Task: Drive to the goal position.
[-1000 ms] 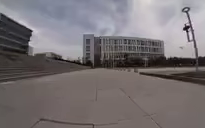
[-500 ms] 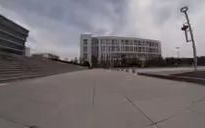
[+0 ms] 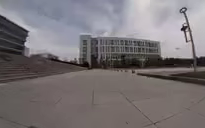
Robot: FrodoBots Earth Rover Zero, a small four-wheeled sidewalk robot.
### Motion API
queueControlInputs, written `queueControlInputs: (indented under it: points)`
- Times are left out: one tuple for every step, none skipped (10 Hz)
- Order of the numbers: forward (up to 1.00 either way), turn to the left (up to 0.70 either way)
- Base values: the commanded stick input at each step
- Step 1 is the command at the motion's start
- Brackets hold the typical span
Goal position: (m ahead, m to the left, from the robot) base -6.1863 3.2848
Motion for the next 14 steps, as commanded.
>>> queueControlInputs:
  points:
    - [0.00,-0.45]
    - [0.00,-0.45]
    - [0.00,-0.45]
    - [0.00,-0.45]
    - [0.00,-0.45]
    - [0.00,-0.45]
    - [0.00,-0.45]
    - [0.00,-0.45]
    - [0.00,-0.45]
    - [0.00,-0.45]
    - [0.00,-0.45]
    - [0.00,-0.45]
    - [0.00,-0.45]
    - [0.00,-0.45]
